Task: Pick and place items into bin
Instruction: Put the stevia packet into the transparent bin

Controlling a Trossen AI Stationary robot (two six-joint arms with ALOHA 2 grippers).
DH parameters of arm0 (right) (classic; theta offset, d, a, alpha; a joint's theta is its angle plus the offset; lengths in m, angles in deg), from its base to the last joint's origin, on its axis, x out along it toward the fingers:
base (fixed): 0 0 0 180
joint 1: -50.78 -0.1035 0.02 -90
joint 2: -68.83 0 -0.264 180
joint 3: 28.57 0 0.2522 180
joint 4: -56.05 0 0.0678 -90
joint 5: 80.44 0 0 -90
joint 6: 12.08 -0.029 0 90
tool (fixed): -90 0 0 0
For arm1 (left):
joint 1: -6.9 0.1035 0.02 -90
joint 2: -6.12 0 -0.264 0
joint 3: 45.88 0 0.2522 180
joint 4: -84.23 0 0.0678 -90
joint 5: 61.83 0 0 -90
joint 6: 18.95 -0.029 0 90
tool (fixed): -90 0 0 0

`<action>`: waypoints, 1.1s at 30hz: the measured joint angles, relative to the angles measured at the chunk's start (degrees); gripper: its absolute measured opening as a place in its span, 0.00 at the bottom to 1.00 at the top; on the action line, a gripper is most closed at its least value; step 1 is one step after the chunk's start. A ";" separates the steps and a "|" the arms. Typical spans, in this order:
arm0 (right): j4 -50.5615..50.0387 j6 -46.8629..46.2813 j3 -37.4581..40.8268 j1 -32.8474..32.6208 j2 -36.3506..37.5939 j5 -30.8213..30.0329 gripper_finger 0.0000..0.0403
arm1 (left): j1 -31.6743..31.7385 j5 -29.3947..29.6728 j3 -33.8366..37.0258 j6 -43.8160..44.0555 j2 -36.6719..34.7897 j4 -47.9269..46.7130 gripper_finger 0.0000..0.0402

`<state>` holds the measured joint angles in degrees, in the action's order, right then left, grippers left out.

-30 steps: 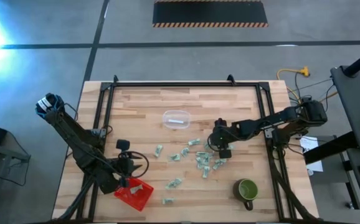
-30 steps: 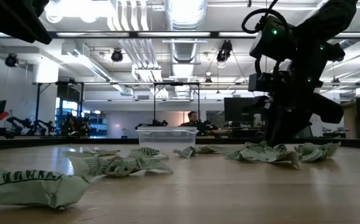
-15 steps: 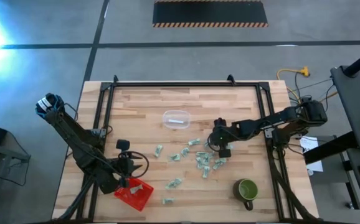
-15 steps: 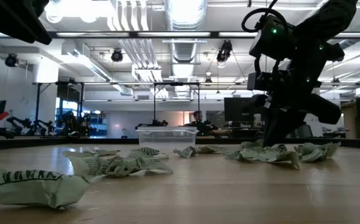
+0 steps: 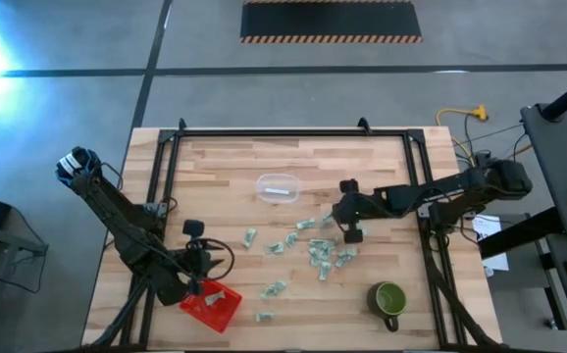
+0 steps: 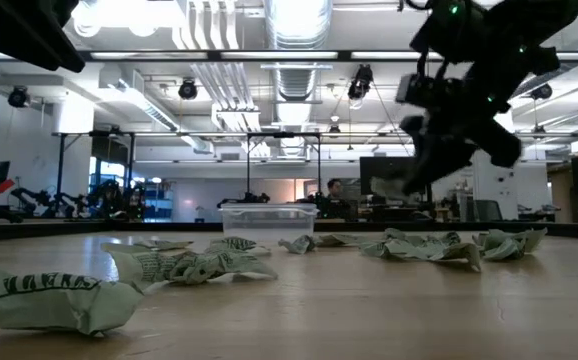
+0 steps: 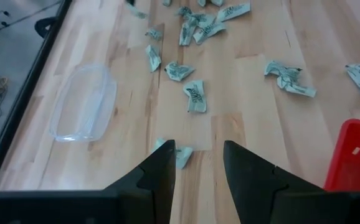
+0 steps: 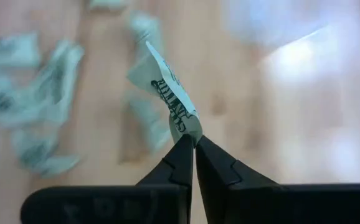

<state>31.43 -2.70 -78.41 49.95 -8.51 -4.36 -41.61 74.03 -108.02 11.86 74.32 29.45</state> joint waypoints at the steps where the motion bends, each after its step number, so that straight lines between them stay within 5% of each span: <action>1: 1.55 0.53 0.00 0.14 0.68 -1.60 0.02 | 0.00 0.44 0.02 -0.10 0.00 0.00 0.29; 14: 20.72 12.09 -4.34 5.36 -7.49 -2.76 0.02 | 0.00 5.77 0.04 -0.22 0.00 0.04 0.29; 20: 20.57 13.44 -12.53 8.54 -15.85 -2.46 0.02 | 0.02 10.18 0.04 -0.21 0.00 0.07 0.29; 33: 6.51 11.78 -30.76 13.87 -32.22 2.42 0.02 | 0.02 9.95 0.07 -0.05 0.00 0.08 0.29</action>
<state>37.94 9.08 -109.17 63.82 -40.74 -1.94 -41.59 83.99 -107.95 11.81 74.32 29.54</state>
